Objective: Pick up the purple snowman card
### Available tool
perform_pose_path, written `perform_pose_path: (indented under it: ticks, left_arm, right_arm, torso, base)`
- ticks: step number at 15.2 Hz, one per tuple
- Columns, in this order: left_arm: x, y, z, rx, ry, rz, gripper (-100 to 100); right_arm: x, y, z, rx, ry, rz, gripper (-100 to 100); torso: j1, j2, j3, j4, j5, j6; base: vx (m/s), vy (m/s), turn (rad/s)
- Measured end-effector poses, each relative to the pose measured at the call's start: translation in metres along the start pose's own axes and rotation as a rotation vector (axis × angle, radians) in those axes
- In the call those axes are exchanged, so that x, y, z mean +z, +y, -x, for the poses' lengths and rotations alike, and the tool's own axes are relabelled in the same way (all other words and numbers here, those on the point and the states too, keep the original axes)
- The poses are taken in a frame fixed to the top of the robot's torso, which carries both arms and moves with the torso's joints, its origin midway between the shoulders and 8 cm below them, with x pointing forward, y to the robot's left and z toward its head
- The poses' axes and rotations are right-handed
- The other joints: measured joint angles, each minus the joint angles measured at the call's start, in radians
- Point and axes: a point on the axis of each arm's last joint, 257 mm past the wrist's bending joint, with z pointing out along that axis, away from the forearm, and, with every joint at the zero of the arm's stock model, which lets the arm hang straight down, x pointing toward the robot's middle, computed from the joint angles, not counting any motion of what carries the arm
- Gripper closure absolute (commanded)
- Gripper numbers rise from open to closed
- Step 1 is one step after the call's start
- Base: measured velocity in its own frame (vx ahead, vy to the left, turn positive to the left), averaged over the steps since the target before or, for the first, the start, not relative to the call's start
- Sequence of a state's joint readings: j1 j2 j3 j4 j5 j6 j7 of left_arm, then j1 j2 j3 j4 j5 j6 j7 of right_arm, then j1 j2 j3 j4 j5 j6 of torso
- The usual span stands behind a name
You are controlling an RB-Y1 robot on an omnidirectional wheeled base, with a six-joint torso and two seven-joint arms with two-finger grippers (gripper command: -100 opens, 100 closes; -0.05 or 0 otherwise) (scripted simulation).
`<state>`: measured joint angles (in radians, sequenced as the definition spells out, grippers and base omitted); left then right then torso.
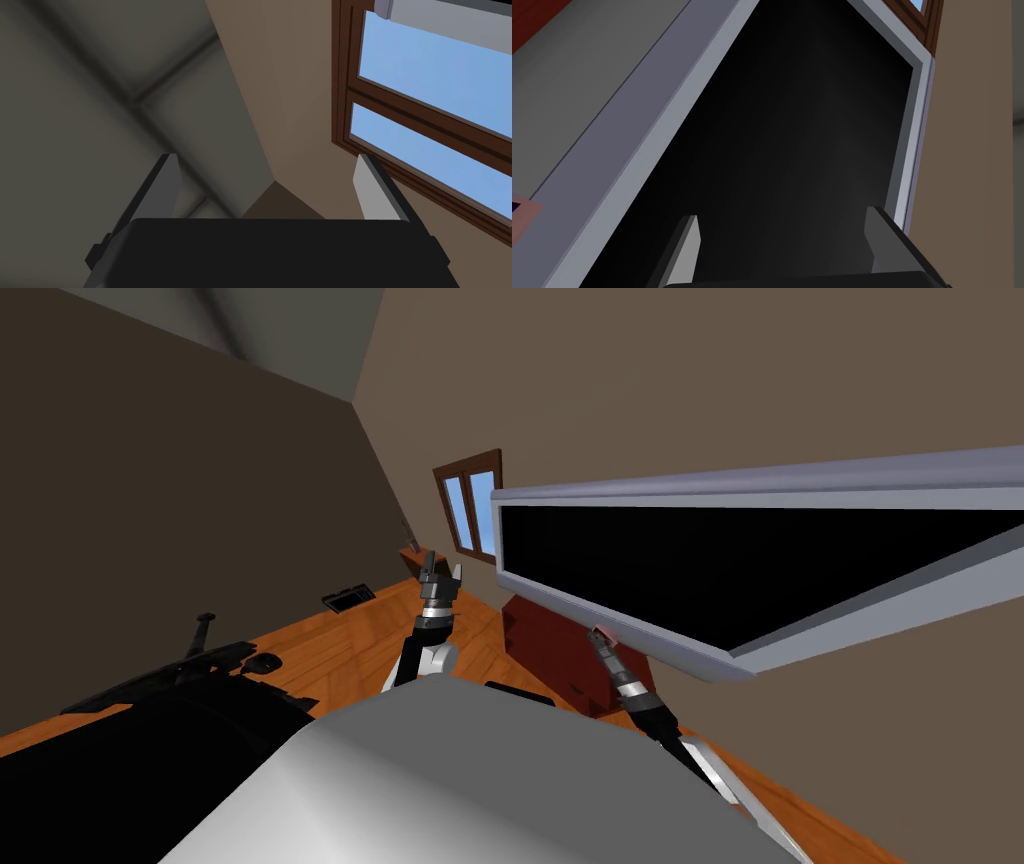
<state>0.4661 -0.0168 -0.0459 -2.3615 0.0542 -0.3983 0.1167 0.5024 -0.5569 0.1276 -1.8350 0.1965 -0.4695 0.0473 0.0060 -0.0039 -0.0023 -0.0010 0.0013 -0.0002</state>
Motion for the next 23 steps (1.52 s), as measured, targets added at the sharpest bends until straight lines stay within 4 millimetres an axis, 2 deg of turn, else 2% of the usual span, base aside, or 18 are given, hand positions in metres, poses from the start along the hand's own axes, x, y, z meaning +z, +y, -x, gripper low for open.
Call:
perform_pose_path:
  ticks: [9,13,16,18,23]
  left_arm:
    - [0.0,0.0,0.0,0.0,0.0,0.0,0]
    - [0.0,0.0,0.0,0.0,0.0,0.0,0]
    - [0.0,0.0,0.0,0.0,0.0,0.0,0]
    - [0.0,0.0,0.0,0.0,0.0,0.0,0]
    - [0.0,0.0,0.0,0.0,0.0,0.0,0]
  right_arm:
    - [-0.047,-0.082,-0.033,-0.139,0.186,-0.17,-100]
    - [-0.065,-0.109,-0.042,-0.176,0.238,-0.226,-100]
    - [-0.089,-0.136,-0.046,-0.227,0.302,-0.281,-100]
    - [-0.107,-0.162,-0.049,-0.271,0.359,-0.327,-100]
    - [-0.173,-0.21,-0.047,-0.386,0.506,-0.446,-100]
  torso:
    - [-0.001,0.0,0.0,0.0,0.0,0.0]
    - [-0.003,0.003,0.001,0.001,-0.001,0.0]
    - [-0.002,0.002,0.001,0.001,0.0,0.0]
    - [-0.001,0.0,0.0,0.0,0.0,0.0]
    - [0.0,0.0,0.0,0.0,0.0,0.0]
  base:
    - [0.05,0.059,0.079]
    - [0.03,0.034,0.03]
    - [0.046,0.05,0.089]
    - [0.087,0.08,0.151]
    - [0.072,0.078,0.083]
